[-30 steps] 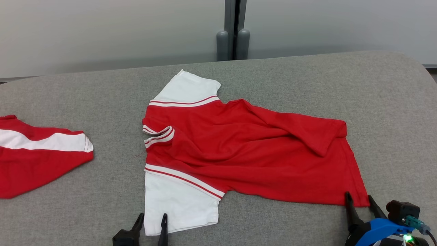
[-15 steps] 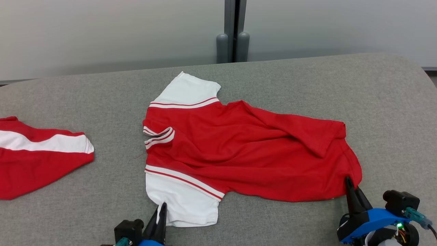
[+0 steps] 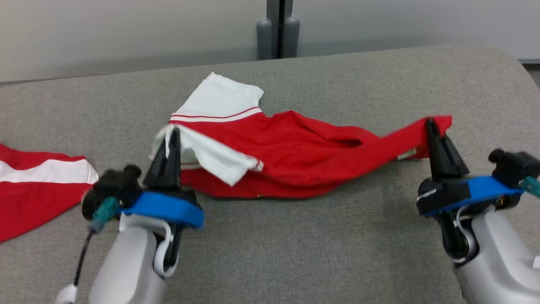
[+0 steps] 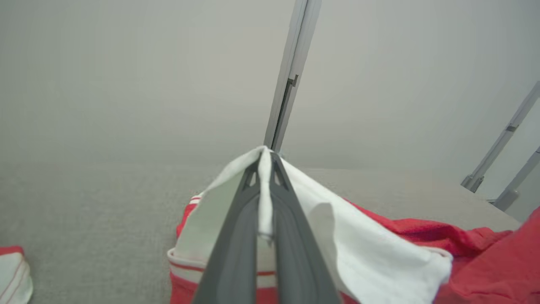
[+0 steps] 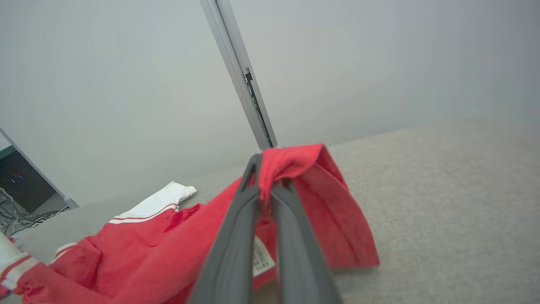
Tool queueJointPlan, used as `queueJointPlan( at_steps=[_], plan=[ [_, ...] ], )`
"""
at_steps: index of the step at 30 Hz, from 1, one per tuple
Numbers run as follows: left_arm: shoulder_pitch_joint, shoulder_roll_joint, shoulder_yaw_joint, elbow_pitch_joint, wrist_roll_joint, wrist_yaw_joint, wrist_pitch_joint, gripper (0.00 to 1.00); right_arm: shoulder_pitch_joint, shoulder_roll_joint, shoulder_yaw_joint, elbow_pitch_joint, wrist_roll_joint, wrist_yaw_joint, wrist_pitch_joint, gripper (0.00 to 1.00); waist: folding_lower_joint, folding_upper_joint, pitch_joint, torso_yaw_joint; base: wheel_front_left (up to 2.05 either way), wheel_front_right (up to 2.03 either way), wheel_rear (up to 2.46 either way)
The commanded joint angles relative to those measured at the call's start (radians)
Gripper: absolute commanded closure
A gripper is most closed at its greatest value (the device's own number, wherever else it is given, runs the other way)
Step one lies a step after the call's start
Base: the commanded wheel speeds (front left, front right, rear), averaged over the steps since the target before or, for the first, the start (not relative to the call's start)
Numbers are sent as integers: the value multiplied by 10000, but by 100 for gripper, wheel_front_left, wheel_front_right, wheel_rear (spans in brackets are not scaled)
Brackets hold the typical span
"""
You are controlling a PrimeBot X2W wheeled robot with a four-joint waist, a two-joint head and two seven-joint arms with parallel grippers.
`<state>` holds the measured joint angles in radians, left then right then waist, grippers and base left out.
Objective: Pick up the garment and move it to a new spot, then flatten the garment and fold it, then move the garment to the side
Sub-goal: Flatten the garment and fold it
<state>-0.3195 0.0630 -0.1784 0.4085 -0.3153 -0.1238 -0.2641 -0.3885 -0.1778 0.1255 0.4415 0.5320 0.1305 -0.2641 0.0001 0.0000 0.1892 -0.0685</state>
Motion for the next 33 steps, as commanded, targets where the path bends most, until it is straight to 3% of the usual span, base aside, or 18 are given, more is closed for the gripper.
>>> queueJointPlan(
  at_steps=[1,7,8,14,24,33],
  plan=[
    [-1117,228,-65,33,209,-63,0,100,-849,-202,121,39,127,5,-1,100,-1,0,316,89,0,0,0],
    [-4532,888,-313,546,264,-90,0,100,-4001,-439,949,912,491,5,-3,100,-1,0,1501,-216,0,0,0],
    [-4532,888,-313,546,264,-90,0,100,-4001,-439,949,912,491,5,-3,100,-1,0,1501,-216,0,0,0],
    [-8216,1410,-482,1764,402,-69,10,100,-7445,-535,1355,2494,1480,5,18,100,-1,0,2670,-461,0,0,0],
    [-13014,1453,-1277,3478,874,-64,-9,100,-11599,-1111,1556,4291,2470,5,67,100,-1,0,3761,-520,0,0,0],
    [-14880,1077,-1358,3854,1027,-63,-7,100,-13326,-1337,1879,5089,2863,5,-7,100,-1,0,4041,-462,0,0,0]
  ],
)
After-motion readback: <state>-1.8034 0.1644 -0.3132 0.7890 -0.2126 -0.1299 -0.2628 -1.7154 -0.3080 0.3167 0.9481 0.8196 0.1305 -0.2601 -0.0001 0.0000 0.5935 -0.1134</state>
